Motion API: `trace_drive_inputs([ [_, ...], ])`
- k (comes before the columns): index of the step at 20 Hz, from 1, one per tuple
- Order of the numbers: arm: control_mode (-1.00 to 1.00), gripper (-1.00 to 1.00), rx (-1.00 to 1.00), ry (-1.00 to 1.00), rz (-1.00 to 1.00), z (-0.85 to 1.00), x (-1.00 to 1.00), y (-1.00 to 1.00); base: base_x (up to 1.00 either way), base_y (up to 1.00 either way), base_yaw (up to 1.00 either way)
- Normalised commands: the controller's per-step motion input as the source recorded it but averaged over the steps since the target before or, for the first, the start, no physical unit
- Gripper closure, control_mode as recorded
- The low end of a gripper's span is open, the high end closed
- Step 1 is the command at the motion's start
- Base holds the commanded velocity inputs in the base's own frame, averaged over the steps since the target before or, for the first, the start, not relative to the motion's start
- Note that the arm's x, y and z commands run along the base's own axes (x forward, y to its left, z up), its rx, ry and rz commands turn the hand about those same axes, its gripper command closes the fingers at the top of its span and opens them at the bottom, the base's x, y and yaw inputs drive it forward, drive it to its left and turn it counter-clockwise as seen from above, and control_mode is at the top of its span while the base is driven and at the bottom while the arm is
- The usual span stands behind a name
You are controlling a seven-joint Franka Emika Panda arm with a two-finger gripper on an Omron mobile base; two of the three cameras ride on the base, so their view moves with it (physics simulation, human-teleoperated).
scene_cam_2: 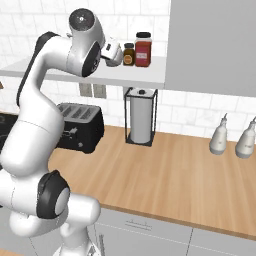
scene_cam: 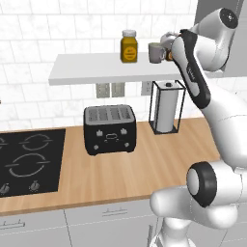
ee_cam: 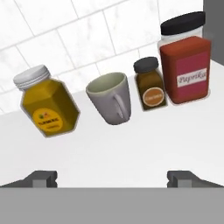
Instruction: Gather all objects into one cabinet and sort the glasses and bowls to opposite sides.
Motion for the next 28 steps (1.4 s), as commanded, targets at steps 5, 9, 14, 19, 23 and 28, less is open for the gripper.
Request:
trace_drive_inputs([
  [5,-1.00,-1.00,0.00,0.00,0.02,-0.10,0.09,-0.02,0.00,0.00,0.00],
  [9,-1.00,-1.00,0.00,-0.04,0.04,-0.13,0.05,-0.03,0.00,0.00,0.00],
  [14,-1.00,-1.00,0.00,-0.06,0.04,-0.03,0.18,-0.03,0.00,0.00,0.00],
  [19,-1.00,-1.00,0.00,-0.01,0.02,-0.02,0.21,-0.09,0.00,0.00,0.00],
  [23,-1.00,-1.00,0.00,0.00,0.00,0.00,0.35,-0.05,0.00,0.00,0.00],
  [28,-1.00,-1.00,-0.01,0.00,0.02,0.00,0.44,0.00,0.00,0.00,0.00],
])
